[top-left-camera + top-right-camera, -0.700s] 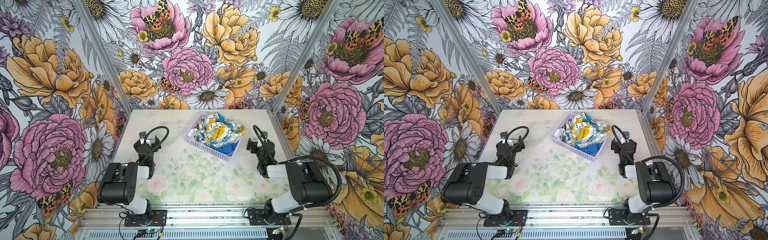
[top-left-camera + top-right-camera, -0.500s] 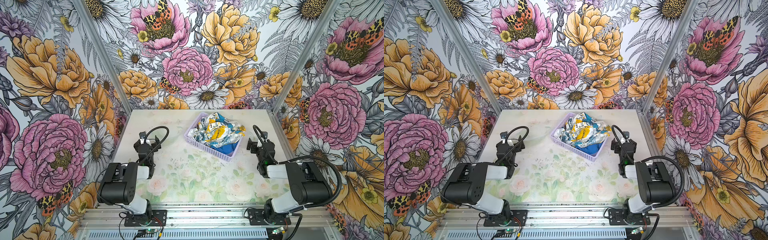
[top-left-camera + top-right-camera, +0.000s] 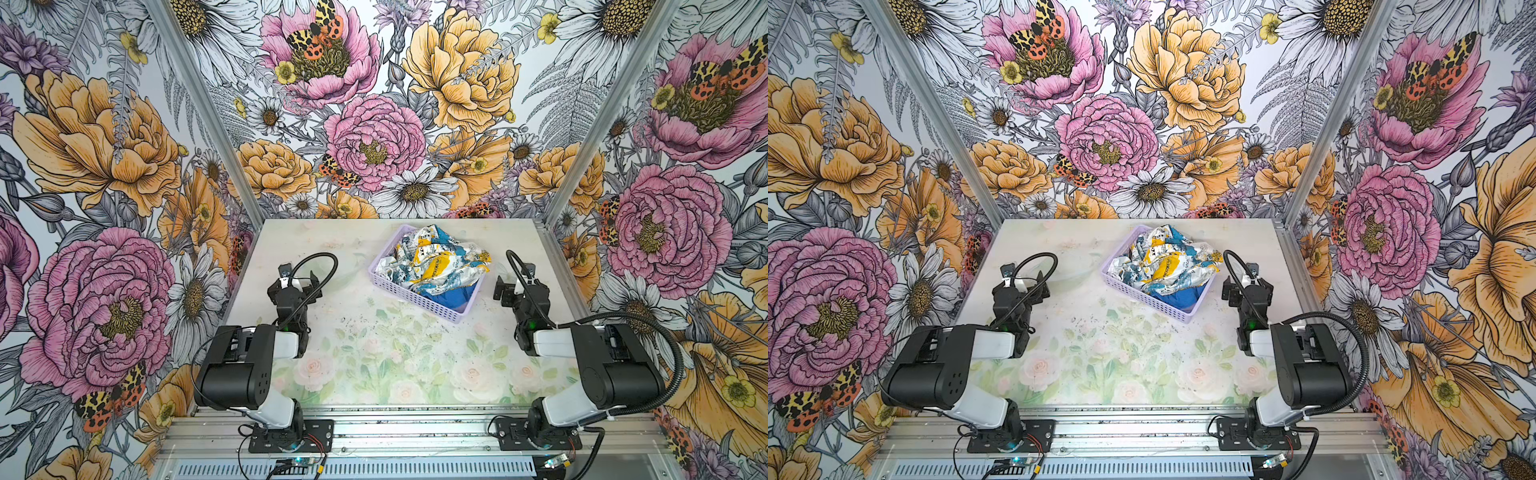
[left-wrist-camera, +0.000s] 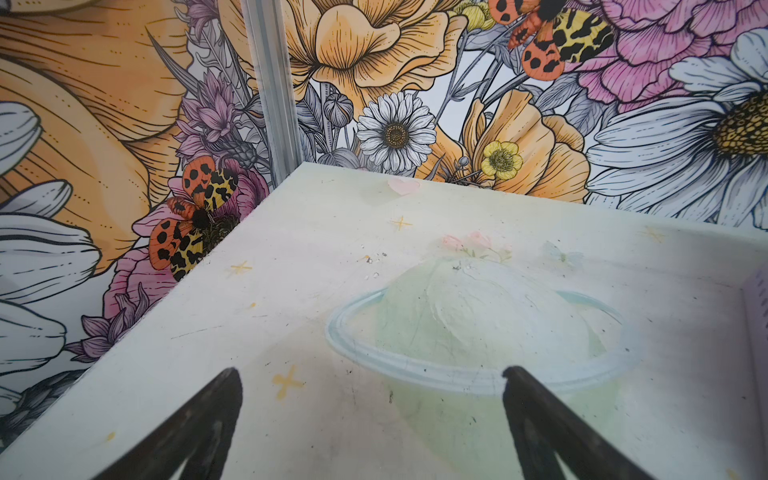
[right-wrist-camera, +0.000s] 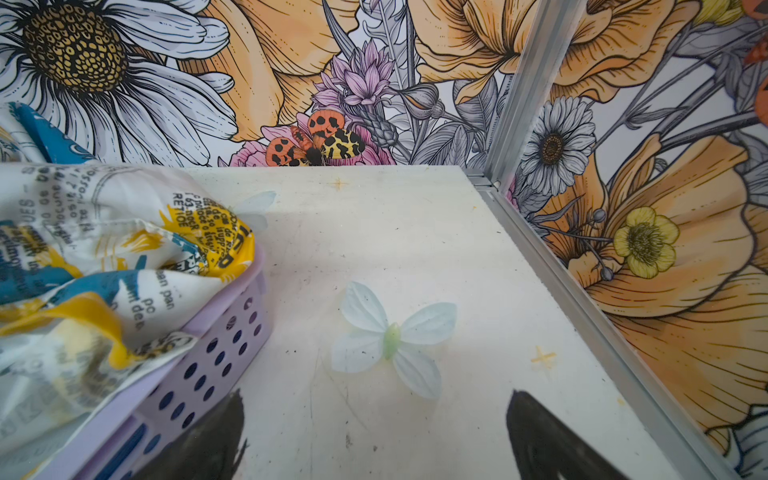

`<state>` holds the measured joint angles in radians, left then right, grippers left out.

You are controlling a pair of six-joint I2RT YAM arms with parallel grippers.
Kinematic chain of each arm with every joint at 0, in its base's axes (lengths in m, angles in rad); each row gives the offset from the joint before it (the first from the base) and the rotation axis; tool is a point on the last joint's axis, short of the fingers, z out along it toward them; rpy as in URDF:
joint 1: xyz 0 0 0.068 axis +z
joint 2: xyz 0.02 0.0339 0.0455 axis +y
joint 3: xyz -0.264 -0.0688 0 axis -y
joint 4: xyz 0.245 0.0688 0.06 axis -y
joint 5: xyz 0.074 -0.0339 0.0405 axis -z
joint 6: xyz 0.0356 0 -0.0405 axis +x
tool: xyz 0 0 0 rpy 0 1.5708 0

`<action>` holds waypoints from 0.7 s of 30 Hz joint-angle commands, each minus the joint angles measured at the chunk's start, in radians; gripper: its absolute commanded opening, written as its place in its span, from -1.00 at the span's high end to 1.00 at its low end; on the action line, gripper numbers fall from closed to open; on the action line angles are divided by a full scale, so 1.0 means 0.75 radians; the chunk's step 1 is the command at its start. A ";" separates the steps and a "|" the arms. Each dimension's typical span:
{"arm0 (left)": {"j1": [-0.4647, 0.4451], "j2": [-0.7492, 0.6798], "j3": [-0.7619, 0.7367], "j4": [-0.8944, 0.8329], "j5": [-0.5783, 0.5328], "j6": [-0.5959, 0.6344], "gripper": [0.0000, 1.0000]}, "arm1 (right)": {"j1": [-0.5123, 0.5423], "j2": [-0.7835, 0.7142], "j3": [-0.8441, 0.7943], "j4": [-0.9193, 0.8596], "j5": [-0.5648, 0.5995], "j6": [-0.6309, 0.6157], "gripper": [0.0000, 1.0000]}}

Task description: Fold and stack the mixed laundry pile

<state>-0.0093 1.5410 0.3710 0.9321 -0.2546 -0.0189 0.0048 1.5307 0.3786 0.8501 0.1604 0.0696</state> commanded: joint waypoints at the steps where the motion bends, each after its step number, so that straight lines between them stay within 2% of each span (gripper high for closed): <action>1: -0.005 0.008 -0.009 0.039 -0.018 -0.005 -0.98 | -0.011 0.010 0.021 0.020 -0.018 0.015 -1.00; 18: -0.007 0.004 -0.014 0.045 -0.018 -0.004 -0.98 | -0.010 -0.007 0.014 0.022 -0.004 0.013 -0.99; 21: -0.011 -0.132 0.025 -0.143 -0.004 0.008 -0.98 | 0.007 -0.174 0.127 -0.327 0.008 -0.002 -0.99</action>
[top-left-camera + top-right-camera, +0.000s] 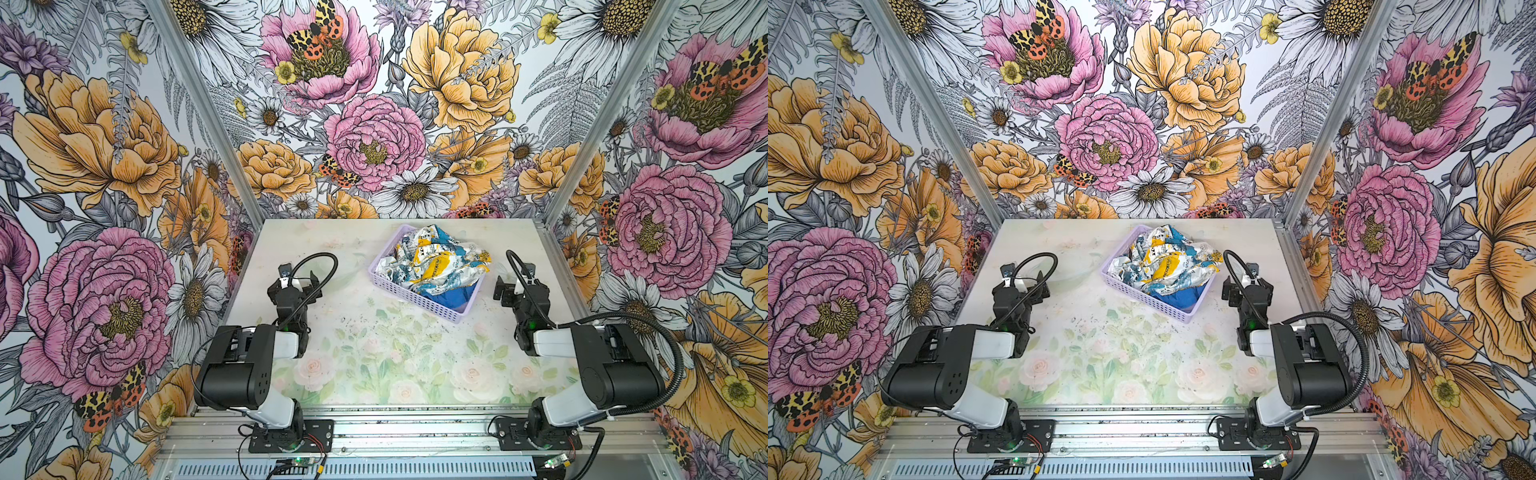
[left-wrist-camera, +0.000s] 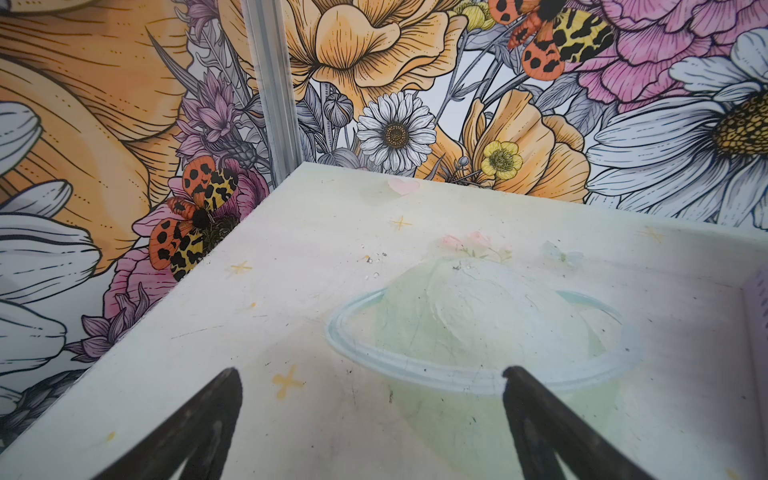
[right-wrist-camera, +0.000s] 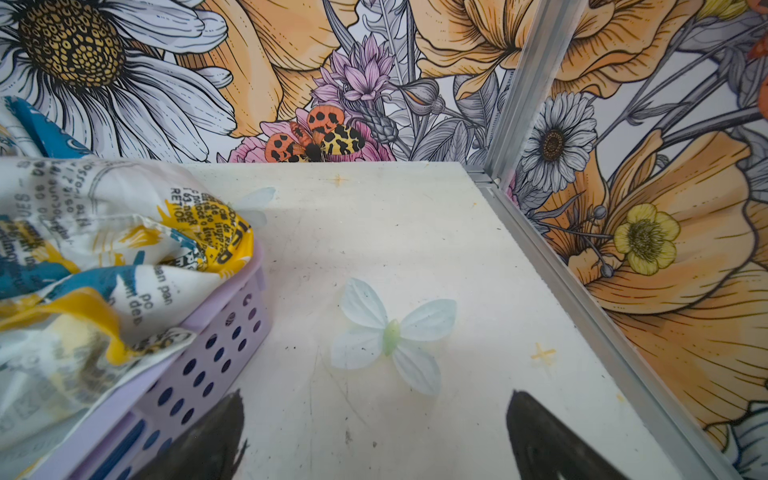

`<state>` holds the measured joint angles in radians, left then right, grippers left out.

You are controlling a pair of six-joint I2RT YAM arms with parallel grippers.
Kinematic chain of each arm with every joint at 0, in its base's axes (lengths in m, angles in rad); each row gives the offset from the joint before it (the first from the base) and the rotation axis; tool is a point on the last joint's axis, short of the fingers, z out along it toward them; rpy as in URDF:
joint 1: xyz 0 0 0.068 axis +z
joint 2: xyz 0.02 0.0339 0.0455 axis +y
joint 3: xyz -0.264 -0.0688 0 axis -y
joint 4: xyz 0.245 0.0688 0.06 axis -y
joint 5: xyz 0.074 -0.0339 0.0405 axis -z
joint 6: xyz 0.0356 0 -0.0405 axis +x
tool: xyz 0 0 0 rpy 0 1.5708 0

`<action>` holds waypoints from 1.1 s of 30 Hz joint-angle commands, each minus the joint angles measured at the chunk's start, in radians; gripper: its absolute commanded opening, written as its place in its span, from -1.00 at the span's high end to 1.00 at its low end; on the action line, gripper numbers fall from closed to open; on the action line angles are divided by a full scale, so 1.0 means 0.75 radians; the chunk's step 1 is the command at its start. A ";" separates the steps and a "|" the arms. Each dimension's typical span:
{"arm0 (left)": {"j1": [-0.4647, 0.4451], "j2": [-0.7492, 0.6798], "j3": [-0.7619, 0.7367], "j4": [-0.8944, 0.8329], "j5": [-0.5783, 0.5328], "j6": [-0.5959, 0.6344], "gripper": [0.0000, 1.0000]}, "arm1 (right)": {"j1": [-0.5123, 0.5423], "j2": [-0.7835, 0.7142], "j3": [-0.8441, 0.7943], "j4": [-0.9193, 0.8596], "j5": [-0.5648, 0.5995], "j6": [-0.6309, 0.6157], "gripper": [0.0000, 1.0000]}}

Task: Fold and stack the mixed laundry pile
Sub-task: 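Reach the right gripper into the lilac basket and grasp the printed shorts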

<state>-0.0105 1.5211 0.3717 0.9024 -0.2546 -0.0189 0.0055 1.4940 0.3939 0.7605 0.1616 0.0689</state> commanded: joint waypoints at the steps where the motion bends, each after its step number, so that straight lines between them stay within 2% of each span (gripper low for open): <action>1: -0.017 -0.179 0.063 -0.239 0.006 0.014 -0.98 | 0.024 -0.183 0.167 -0.381 0.019 -0.018 -0.99; 6: -0.074 -0.460 0.253 -0.866 0.051 -0.071 -0.98 | 0.138 -0.399 0.371 -0.941 0.095 -0.024 -0.99; 10: -0.167 -0.603 0.340 -1.204 0.123 -0.161 -0.98 | 0.271 -0.506 0.524 -1.360 -0.063 0.046 -0.99; 14: -0.237 -0.682 0.346 -1.361 0.226 -0.310 -0.98 | 0.488 -0.455 0.634 -1.652 -0.237 0.056 -0.99; 18: -0.290 -0.683 0.331 -1.437 0.299 -0.423 -0.98 | 0.650 -0.274 0.718 -1.770 -0.349 0.077 -0.96; 22: -0.329 -0.663 0.322 -1.454 0.431 -0.490 -0.98 | 0.743 -0.094 0.827 -1.792 -0.333 0.098 -0.85; 27: -0.386 -0.617 0.348 -1.495 0.518 -0.519 -0.98 | 0.768 0.050 0.937 -1.793 -0.247 0.099 -0.79; 33: -0.445 -0.613 0.356 -1.514 0.488 -0.530 -0.98 | 0.768 0.165 0.974 -1.795 -0.217 0.046 -0.62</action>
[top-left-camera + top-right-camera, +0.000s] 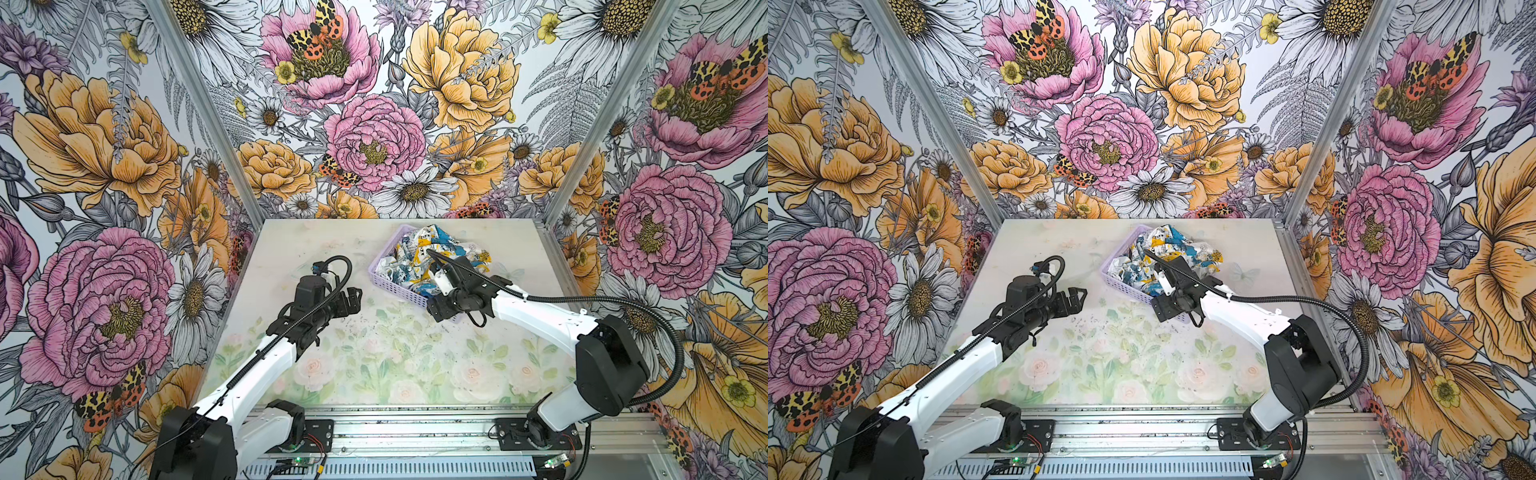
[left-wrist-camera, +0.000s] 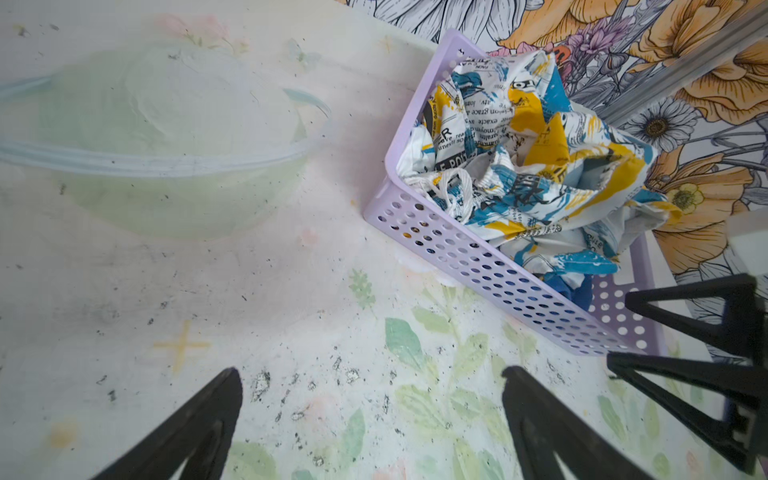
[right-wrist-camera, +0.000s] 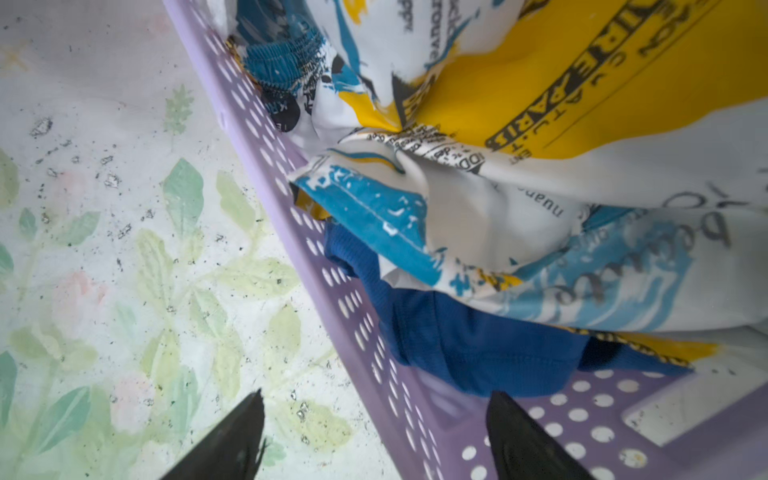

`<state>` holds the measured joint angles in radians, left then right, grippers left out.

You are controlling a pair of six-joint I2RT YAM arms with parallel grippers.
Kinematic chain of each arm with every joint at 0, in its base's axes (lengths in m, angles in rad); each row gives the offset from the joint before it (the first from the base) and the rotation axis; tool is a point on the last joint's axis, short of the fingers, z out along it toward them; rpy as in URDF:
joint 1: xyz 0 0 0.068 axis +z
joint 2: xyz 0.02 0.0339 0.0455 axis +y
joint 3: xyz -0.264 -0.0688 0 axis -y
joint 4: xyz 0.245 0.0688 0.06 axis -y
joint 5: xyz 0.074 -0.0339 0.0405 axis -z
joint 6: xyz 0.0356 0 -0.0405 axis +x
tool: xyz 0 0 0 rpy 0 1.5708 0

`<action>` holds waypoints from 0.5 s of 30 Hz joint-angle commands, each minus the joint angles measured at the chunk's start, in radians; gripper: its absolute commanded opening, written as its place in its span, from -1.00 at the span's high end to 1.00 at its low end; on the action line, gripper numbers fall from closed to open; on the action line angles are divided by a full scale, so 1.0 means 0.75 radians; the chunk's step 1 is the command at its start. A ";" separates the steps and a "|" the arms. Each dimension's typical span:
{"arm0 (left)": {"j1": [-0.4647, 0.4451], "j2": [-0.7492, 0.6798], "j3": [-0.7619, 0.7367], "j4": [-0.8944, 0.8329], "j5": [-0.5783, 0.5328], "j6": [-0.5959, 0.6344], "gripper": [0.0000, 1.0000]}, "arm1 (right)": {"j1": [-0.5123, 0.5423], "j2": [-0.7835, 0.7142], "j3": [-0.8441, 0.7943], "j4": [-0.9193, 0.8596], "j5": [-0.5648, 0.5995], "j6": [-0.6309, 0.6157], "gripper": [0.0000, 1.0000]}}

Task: Fold and stack the mixed laundry pile
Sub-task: 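Reach the right gripper into the lilac basket and grasp the printed shorts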

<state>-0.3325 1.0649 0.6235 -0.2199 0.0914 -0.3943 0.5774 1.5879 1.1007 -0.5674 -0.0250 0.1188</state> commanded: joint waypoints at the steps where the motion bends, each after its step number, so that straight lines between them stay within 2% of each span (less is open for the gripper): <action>1: -0.021 -0.009 0.019 -0.020 0.019 -0.034 -0.98 | 0.006 0.059 0.033 -0.023 0.027 -0.022 -0.56; 6: -0.031 -0.028 0.012 -0.031 -0.015 -0.047 -0.98 | 0.006 0.130 0.045 -0.021 0.015 -0.025 -0.20; 8: -0.031 -0.028 0.010 -0.036 -0.019 -0.048 -0.98 | 0.002 0.141 0.053 -0.021 0.036 -0.015 0.07; 10: -0.032 -0.024 0.017 -0.041 -0.021 -0.049 -0.98 | -0.007 0.134 0.052 -0.021 0.069 0.003 0.46; 15: -0.037 0.000 0.033 -0.039 -0.024 -0.048 -0.98 | -0.103 0.107 0.030 -0.032 0.118 0.052 0.86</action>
<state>-0.3527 1.0603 0.6235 -0.2447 0.0902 -0.4206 0.5610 1.6894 1.1099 -0.5743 -0.0071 0.0921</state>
